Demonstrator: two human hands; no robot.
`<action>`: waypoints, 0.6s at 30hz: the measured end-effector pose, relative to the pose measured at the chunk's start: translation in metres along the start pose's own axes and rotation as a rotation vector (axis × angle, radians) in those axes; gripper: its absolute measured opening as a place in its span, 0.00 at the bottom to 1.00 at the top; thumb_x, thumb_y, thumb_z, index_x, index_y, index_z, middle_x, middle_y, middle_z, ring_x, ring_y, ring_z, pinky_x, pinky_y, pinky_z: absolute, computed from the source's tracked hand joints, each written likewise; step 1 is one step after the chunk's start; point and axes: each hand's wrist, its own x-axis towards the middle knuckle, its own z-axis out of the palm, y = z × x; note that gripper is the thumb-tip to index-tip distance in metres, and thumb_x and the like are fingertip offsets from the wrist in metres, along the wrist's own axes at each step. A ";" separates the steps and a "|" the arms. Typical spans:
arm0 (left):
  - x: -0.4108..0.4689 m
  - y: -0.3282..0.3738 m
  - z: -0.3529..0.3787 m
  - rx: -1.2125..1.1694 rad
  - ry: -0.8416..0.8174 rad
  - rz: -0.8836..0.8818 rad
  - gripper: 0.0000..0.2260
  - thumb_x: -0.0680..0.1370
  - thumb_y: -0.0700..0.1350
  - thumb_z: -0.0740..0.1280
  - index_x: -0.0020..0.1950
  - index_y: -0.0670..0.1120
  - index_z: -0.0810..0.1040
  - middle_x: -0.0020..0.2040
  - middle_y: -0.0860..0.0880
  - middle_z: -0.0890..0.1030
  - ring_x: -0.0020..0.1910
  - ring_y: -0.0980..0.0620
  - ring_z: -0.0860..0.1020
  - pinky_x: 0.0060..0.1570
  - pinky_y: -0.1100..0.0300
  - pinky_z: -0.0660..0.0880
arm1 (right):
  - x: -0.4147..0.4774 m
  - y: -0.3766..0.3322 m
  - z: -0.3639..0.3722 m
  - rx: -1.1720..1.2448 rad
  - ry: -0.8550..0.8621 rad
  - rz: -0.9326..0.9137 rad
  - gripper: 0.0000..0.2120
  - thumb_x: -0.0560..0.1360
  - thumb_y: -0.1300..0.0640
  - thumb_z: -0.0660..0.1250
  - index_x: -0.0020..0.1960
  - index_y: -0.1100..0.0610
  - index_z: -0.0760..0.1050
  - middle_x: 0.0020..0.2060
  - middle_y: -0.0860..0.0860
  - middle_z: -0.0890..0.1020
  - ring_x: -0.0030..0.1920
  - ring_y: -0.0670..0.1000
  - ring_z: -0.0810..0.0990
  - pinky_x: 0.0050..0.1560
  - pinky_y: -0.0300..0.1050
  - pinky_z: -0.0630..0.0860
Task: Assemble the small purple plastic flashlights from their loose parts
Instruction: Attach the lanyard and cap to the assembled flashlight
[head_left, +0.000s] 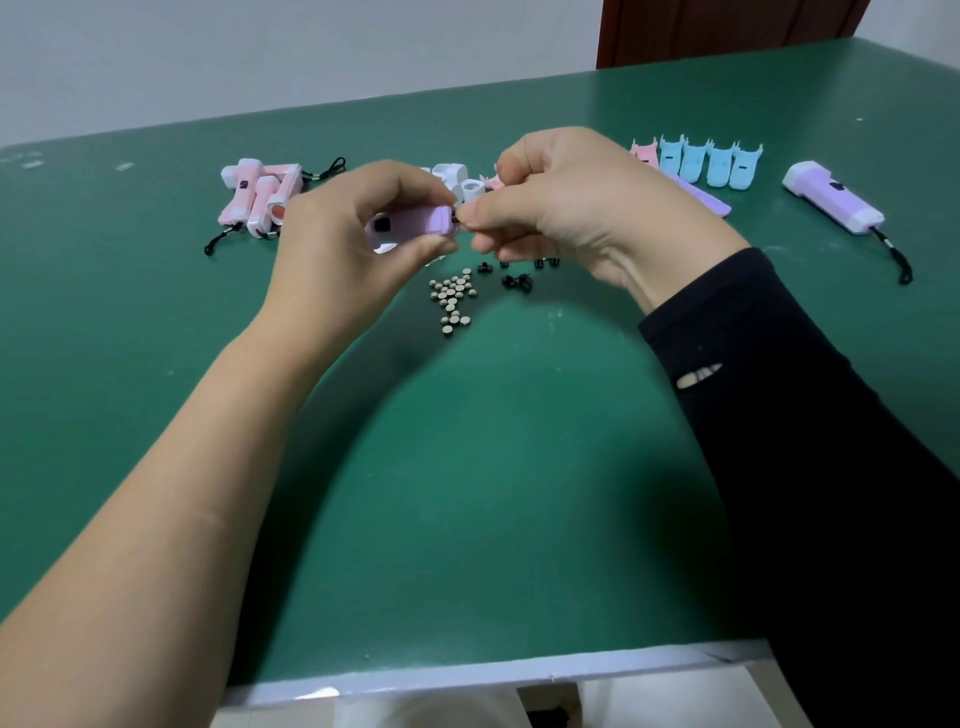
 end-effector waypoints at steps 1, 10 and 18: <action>0.000 0.000 0.000 0.013 0.002 0.006 0.08 0.73 0.40 0.73 0.52 0.43 0.82 0.46 0.58 0.80 0.45 0.68 0.76 0.49 0.74 0.69 | 0.000 0.000 0.001 -0.009 0.004 -0.002 0.16 0.70 0.66 0.73 0.39 0.55 0.66 0.25 0.49 0.80 0.30 0.47 0.82 0.34 0.39 0.77; 0.001 0.001 -0.002 0.097 -0.014 0.003 0.10 0.74 0.41 0.73 0.54 0.45 0.82 0.48 0.57 0.80 0.48 0.55 0.78 0.49 0.74 0.69 | 0.001 0.002 0.009 -0.079 0.099 -0.020 0.17 0.68 0.66 0.73 0.38 0.54 0.65 0.24 0.49 0.76 0.25 0.45 0.78 0.31 0.40 0.75; 0.001 0.002 -0.001 0.062 0.013 -0.034 0.11 0.73 0.42 0.74 0.55 0.44 0.82 0.49 0.56 0.81 0.48 0.58 0.77 0.50 0.76 0.68 | 0.002 0.001 0.011 -0.099 0.178 -0.041 0.16 0.68 0.68 0.69 0.35 0.54 0.64 0.28 0.52 0.73 0.23 0.45 0.76 0.30 0.40 0.72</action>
